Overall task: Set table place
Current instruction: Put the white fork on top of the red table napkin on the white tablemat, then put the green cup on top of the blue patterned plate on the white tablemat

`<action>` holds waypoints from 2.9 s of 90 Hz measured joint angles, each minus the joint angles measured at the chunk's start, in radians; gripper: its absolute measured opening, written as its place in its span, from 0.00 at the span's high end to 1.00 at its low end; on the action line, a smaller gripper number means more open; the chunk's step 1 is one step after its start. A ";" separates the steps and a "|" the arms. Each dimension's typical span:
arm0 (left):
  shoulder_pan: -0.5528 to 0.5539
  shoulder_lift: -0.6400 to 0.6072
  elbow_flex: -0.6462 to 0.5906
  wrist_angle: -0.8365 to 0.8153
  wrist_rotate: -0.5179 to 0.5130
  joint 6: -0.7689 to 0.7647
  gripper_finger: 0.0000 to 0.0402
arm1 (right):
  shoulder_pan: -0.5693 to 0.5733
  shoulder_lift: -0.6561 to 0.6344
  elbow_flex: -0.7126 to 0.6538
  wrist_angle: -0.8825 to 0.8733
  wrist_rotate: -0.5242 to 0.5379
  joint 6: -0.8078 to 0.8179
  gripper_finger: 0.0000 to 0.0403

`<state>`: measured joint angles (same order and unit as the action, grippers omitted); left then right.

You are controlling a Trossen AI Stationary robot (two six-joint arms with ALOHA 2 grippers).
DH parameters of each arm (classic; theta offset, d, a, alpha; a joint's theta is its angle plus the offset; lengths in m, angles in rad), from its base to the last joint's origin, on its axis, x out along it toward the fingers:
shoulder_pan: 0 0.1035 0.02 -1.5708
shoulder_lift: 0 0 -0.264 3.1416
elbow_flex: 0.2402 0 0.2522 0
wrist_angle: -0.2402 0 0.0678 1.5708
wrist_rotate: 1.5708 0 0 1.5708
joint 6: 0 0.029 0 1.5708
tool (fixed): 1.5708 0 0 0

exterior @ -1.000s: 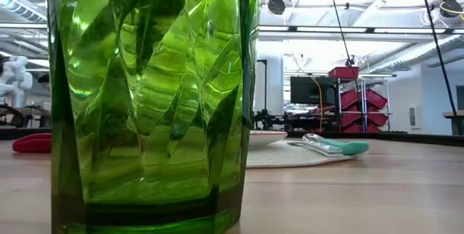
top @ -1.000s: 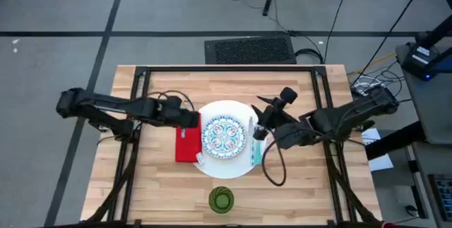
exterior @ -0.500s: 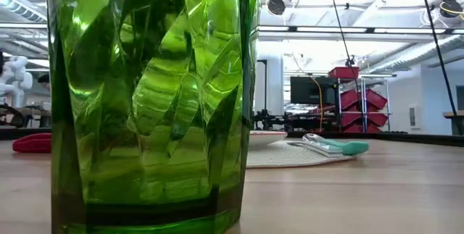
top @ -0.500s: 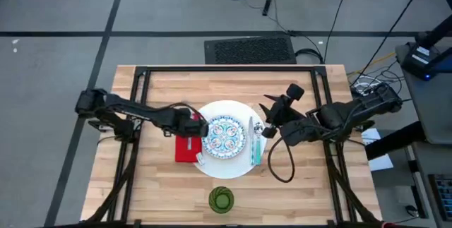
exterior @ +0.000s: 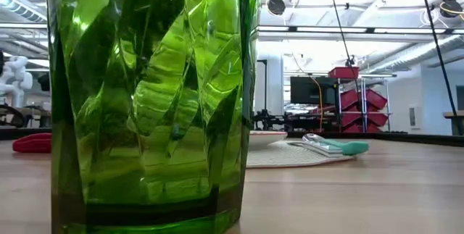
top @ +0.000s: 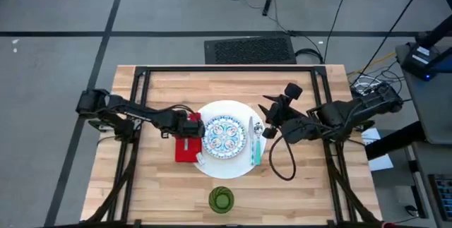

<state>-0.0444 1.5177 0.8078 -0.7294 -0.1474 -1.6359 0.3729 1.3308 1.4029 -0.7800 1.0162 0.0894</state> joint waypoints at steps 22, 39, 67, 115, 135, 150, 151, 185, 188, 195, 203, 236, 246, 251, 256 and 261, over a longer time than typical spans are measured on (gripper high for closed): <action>0.006 0.000 0.000 -0.005 0.016 0.033 0.96 | 0.000 0.000 0.000 0.004 0.002 0.000 0.66; 0.006 0.000 0.000 -0.004 0.020 0.045 0.88 | 0.000 0.000 0.000 0.000 0.002 0.003 0.66; 0.011 -0.015 0.012 -0.064 0.047 0.045 0.80 | 0.000 0.000 0.000 -0.010 0.002 0.003 0.66; 0.011 -0.370 0.225 -0.626 -0.053 0.052 0.79 | -0.015 0.009 0.000 -0.026 0.001 0.001 0.66; 0.012 -0.516 0.300 -0.656 -0.117 0.234 0.79 | -0.044 0.032 -0.043 -0.011 -0.002 0.003 0.66; 0.012 -0.574 0.303 -0.608 -0.102 0.345 0.79 | -0.054 0.052 -0.063 0.026 -0.022 0.012 0.66; 0.012 -0.576 0.303 -0.603 -0.101 0.356 0.79 | -0.054 0.053 -0.063 0.029 -0.029 0.013 0.66; -0.070 -0.585 0.303 -0.269 0.035 0.892 0.79 | -0.119 0.053 -0.051 0.421 -0.483 0.190 0.66; -0.089 -0.585 0.303 -0.243 0.038 0.912 0.79 | -0.123 0.053 -0.051 0.435 -0.537 0.206 0.66; -0.124 -0.593 0.303 -0.178 0.039 0.914 0.79 | -0.125 0.054 -0.051 0.435 -0.642 0.244 0.66; -0.156 -0.599 0.304 -0.121 0.039 0.912 0.79 | -0.122 0.054 -0.051 0.392 -0.746 0.351 0.66; -0.272 -0.597 0.276 -0.267 0.074 0.935 0.79 | -0.014 0.233 -0.010 0.266 -0.813 0.684 0.78; -0.294 -0.597 0.253 -0.267 0.030 0.913 0.79 | 0.016 0.321 0.060 0.231 -0.814 0.741 0.84; -0.298 -0.597 0.239 -0.267 0.015 0.911 0.79 | 0.034 0.363 0.113 0.211 -0.831 0.754 0.87; -0.299 -0.597 0.222 -0.268 0.012 0.911 0.79 | 0.053 0.403 0.175 0.191 -0.841 0.760 0.89; -0.299 -0.597 0.208 -0.268 0.012 0.911 0.79 | 0.071 0.444 0.246 0.153 -0.843 0.763 0.92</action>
<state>-0.3431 0.9204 1.0154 -0.9970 -0.1356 -0.7249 0.4438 1.7745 1.6485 -0.6267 0.1732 0.8525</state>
